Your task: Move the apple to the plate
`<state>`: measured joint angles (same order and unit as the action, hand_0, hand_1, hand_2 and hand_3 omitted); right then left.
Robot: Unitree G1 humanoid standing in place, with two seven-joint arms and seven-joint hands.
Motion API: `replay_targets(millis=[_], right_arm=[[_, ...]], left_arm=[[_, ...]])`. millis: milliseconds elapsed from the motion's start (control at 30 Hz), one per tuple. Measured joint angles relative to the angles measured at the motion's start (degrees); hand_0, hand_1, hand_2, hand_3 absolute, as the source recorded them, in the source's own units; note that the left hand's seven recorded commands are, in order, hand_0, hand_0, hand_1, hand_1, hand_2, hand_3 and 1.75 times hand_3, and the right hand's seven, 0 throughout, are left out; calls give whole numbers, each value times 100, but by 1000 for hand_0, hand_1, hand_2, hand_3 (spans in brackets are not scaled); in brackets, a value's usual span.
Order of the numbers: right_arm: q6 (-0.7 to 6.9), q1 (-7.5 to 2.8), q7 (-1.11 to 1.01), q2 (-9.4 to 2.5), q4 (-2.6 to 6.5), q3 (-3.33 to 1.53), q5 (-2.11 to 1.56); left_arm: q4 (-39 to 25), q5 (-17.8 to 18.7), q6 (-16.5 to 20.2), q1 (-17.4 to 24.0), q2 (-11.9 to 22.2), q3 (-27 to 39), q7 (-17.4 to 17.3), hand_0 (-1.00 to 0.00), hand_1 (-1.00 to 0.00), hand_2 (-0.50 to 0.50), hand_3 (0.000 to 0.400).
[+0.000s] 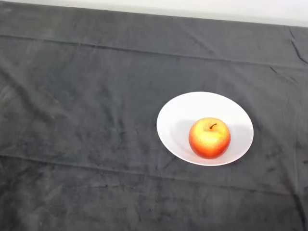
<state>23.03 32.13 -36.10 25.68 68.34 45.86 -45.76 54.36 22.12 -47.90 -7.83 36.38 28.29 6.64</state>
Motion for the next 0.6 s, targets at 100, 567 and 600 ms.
replay_targets(millis=[100,567,600], right_arm=[[0,0,0,0,0,0,0],[0,0,0,0,0,0,0],[0,0,0,0,0,0,0]], left_arm=[[0,-6,0,-2,0,10,-13,0,0,0,0],[0,-87,0,-35,-13,212,-59,0,0,0,0],[0,-94,0,-35,-14,212,-59,0,0,0,0]])
